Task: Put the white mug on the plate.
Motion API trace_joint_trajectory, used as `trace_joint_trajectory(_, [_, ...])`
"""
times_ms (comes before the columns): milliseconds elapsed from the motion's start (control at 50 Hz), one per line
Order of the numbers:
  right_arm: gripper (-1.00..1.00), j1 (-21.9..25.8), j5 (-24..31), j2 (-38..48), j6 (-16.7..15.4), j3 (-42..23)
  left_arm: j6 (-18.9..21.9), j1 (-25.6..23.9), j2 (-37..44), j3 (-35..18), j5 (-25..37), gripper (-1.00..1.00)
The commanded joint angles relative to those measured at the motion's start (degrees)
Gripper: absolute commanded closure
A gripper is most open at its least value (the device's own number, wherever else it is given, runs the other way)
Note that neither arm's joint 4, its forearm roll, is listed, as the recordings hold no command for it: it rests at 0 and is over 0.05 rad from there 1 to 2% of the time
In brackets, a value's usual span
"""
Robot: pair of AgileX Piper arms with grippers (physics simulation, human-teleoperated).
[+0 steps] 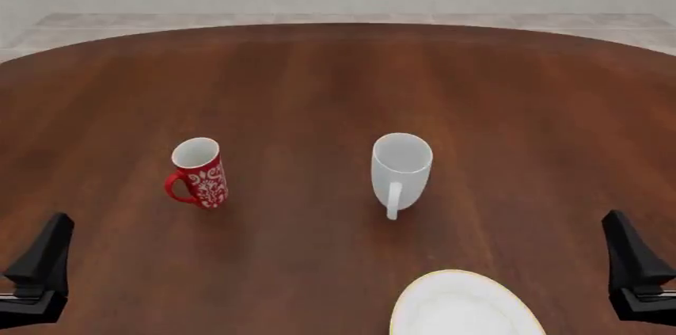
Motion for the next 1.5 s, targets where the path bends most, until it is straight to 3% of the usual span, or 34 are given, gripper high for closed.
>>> trace_joint_trajectory(20, [-1.0,0.93,3.56,4.96,-0.22,-7.77,0.02,-0.01,-0.09,-0.03,0.13,-1.0])
trace_joint_trajectory(120, [-1.0,3.41,6.37,12.44,0.11,-13.45,0.49,-0.05,-0.47,-0.11,0.16,-1.0])
trace_joint_trajectory(240, [-1.0,4.5,7.33,16.81,1.32,-15.4,-0.19,0.0,-0.15,-0.11,0.46,-1.0])
trace_joint_trajectory(380, [-1.0,6.67,10.1,20.85,-0.3,-19.49,0.22,-0.04,-0.44,-0.38,0.64,-1.0])
trace_joint_trajectory(420, [-1.0,7.71,11.03,22.8,0.6,-20.96,0.32,-0.05,-0.49,-0.28,0.49,-1.0])
trace_joint_trajectory(480, [-1.0,9.1,12.56,24.65,-1.76,-24.34,0.04,-0.02,-0.38,-0.25,0.62,-1.0])
trace_joint_trajectory(600, [-1.0,11.61,15.06,28.88,-1.74,-29.54,-0.02,-0.03,-0.32,-0.21,0.58,-1.0])
trace_joint_trajectory(680, [-1.0,13.07,16.95,33.06,-0.14,-34.21,0.17,-0.05,-0.4,-0.17,0.45,-1.0])
trace_joint_trajectory(780, [-1.0,16.07,18.33,41.61,6.43,-36.79,0.21,-0.06,-0.43,-0.18,0.46,-1.0])
trace_joint_trajectory(840, [-1.0,15.82,18.05,43.69,4.68,-37.94,0.03,-0.04,-0.3,-0.25,0.56,-1.0])
trace_joint_trajectory(1000, [-1.0,16.95,20.29,51.06,6.39,-40.67,0.14,-0.06,-0.34,-0.21,0.46,-1.0])
trace_joint_trajectory(1100, [-1.0,18.85,23.91,54.87,4.6,-42.59,0.06,-0.05,-0.23,-0.21,0.43,-1.0])
trace_joint_trajectory(1340, [-1.0,24.18,31.04,61.95,8.1,-49.0,0.08,-0.05,-0.27,-0.18,0.42,-1.0])
trace_joint_trajectory(1500, [-1.0,26.57,32.55,66.07,13.7,-51.22,0.19,-0.07,-0.37,-0.24,0.48,-1.0])
